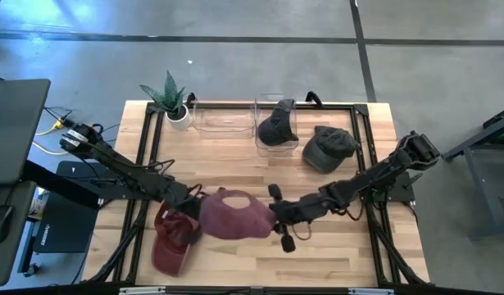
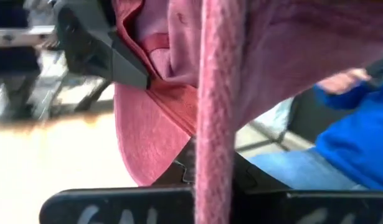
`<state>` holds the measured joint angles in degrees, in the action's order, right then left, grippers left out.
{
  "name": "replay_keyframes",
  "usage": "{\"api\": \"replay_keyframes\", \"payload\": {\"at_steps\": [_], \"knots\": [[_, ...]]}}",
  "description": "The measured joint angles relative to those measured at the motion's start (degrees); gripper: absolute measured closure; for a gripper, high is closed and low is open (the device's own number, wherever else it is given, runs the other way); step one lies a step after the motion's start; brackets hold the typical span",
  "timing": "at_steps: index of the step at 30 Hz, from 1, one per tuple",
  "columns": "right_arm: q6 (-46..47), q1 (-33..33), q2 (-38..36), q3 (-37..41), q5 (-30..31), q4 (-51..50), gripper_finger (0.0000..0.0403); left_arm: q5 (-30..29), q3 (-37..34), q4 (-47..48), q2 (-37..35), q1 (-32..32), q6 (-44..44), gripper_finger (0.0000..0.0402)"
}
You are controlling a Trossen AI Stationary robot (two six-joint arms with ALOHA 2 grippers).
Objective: Pick & Place hat
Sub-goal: Put the right red cap into the left transparent bin
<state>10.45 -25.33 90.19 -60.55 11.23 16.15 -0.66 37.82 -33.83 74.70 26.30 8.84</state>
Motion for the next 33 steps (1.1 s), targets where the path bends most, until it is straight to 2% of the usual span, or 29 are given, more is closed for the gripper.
{"api": "replay_keyframes", "payload": {"at_steps": [6, 10, 14, 17, 19, 22, 24, 29, 31, 33], "knots": [[10.0, 1.9, -5.1, 0.0, 1.9, -21.5, 0.0283, -5.9, 0.1, 7.8, 0.0, -0.7, 10.0, 0.0399], [16.0, 3.4, -11.4, 0.0, 4.2, -38.9, 0.0258, -4.1, 0.1, 12.0, -0.1, -3.1, 15.3, 0.0399], [22.0, 4.3, -16.1, 0.0, 4.9, -48.6, 0.0254, 0.2, 0.1, 15.1, 0.0, -8.0, 18.9, 0.0399], [23.4, 3.4, -17.9, 0.0, 4.6, -49.0, 0.0253, 4.3, 0.0, 12.5, 0.0, -10.8, 19.7, 0.0399], [23.1, 1.9, -18.5, 0.0, 4.5, -48.1, 0.0253, 5.9, 0.1, 9.8, -0.1, -11.9, 17.0, 0.0399], [23.7, -0.2, -18.8, 0.0, 5.4, -48.3, 0.0253, 8.5, 0.0, 10.2, -0.7, -15.1, 17.2, 0.0399], [27.0, -1.5, -18.8, 0.0, 6.8, -49.2, 0.0254, 9.9, 0.0, 8.5, -0.8, -16.8, 18.6, 0.0399], [38.8, -4.9, -19.4, 0.0, 8.6, -54.0, 0.0254, 10.9, 0.0, 8.5, -0.8, -16.4, 19.0, 0.0399], [37.5, -6.5, -19.9, 0.0, 12.7, -52.9, 0.0254, 10.6, 0.0, 8.0, -0.8, -16.6, 19.0, 0.0399], [31.1, -8.1, -19.9, 0.3, 19.8, -47.9, 0.0254, 10.3, 0.0, 7.6, -0.8, -16.7, 18.4, 0.0399]]}}
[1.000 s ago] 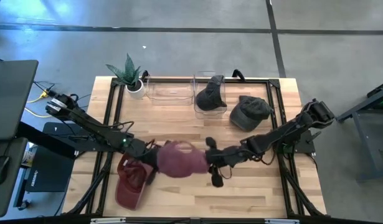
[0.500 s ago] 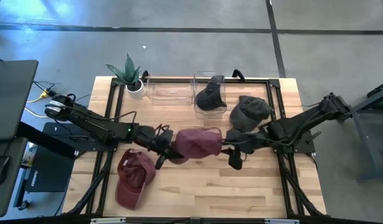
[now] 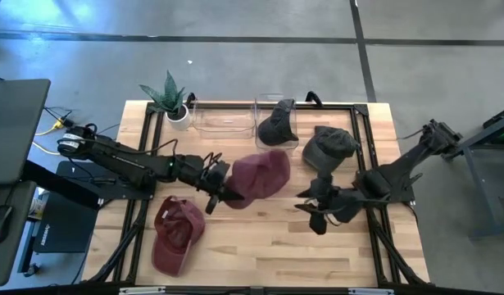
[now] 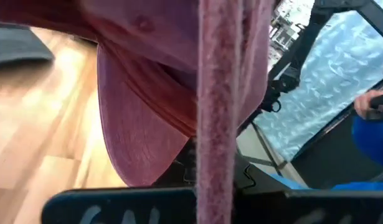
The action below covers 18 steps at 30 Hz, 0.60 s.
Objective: Pick & Place hat
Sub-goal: Put the right red cap into the left transparent bin
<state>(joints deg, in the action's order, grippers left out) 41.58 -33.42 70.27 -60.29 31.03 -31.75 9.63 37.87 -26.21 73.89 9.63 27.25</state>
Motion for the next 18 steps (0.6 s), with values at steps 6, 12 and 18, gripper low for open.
{"api": "replay_keyframes", "payload": {"at_steps": [6, 12, 18], "knots": [[-20.3, 0.4, 1.5, 3.7, 5.4, 25.0, 0.0252, 0.3, 0.0, -0.6, 0.0, 0.1, -1.8, 0.0399], [-32.9, 5.8, 1.4, 2.6, 5.5, 28.6, 0.0202, 0.3, 0.0, -0.6, 0.0, 0.1, -1.9, 0.0399], [-40.7, 12.1, 2.7, 2.3, 6.6, 28.6, 0.0116, 0.0, 0.0, -0.6, 0.0, 0.1, -3.0, 0.0399]]}}
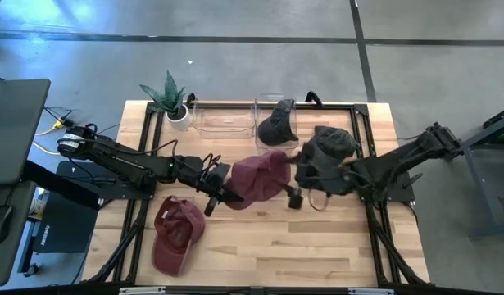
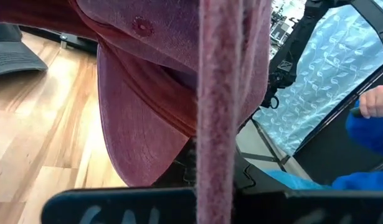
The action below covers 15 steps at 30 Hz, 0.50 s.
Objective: Pick & Place hat
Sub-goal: Put the right red cap into the left transparent bin
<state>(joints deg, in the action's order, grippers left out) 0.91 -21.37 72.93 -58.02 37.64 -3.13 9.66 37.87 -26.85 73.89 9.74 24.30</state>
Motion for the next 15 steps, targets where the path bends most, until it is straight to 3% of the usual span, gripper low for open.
{"api": "replay_keyframes", "payload": {"at_steps": [3, 9, 15], "knots": [[-1.9, 2.6, 2.8, 0.0, 0.2, 0.6, 0.0096, -0.2, 0.0, 0.0, 0.0, 0.0, 0.0, 0.0399], [-4.3, 6.4, 8.4, 0.0, -2.5, 1.7, 0.0093, -1.3, 0.0, 0.0, 0.0, 0.0, 0.0, 0.0399], [-0.9, 9.4, 9.2, 0.0, -5.2, 1.8, 0.0139, -1.5, 0.0, 0.0, 0.0, 0.0, -0.2, 0.0399]]}}
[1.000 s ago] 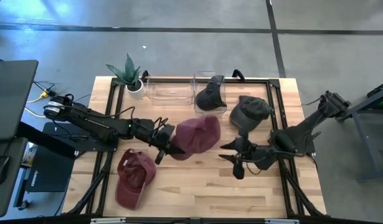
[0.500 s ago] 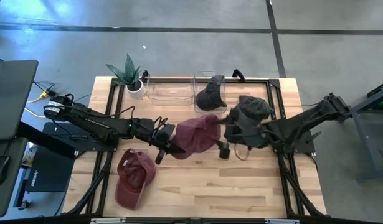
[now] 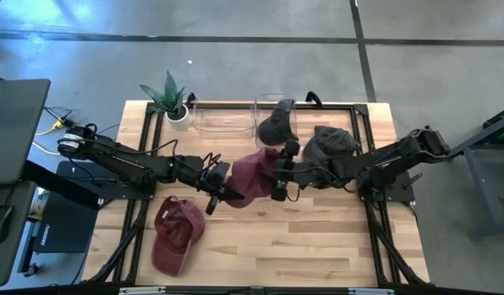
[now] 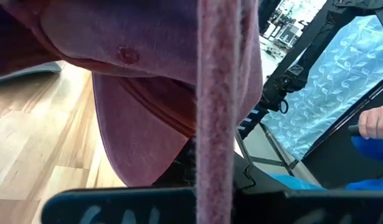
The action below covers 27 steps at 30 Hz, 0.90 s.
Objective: Pick & Place hat
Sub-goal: Put the right red cap into the left transparent bin
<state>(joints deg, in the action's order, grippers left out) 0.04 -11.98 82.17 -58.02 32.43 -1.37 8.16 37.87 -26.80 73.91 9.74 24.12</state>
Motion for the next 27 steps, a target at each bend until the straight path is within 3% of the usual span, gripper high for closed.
{"api": "replay_keyframes", "payload": {"at_steps": [8, 13, 17, 22, 24, 27], "knots": [[-1.1, 3.4, 1.2, 0.0, -8.5, 0.2, 0.0303, -0.4, 0.0, 0.0, 0.0, 0.0, -0.4, 0.0399], [-3.8, 2.9, 2.7, 0.0, -9.0, -0.3, 0.0385, -0.4, 0.0, 0.3, 0.0, 0.0, -1.2, 0.0399], [-1.8, 0.8, 0.8, 0.0, -8.9, -2.6, 0.0387, 0.0, 0.0, 0.9, 0.0, 0.0, -1.6, 0.0399], [7.1, -2.4, -4.6, -5.1, -12.2, -15.8, 0.0399, 2.2, 0.0, 3.9, 0.0, 0.0, -4.1, 0.0399], [10.6, -3.8, -6.2, -8.2, -17.2, -19.8, 0.0398, 4.9, 0.0, 4.9, 0.0, 0.0, -6.4, 0.0399], [14.7, -4.5, -7.4, -11.9, -31.0, -19.0, 0.0395, 8.0, 0.0, 5.5, 0.0, 0.1, -10.1, 0.0399]]}}
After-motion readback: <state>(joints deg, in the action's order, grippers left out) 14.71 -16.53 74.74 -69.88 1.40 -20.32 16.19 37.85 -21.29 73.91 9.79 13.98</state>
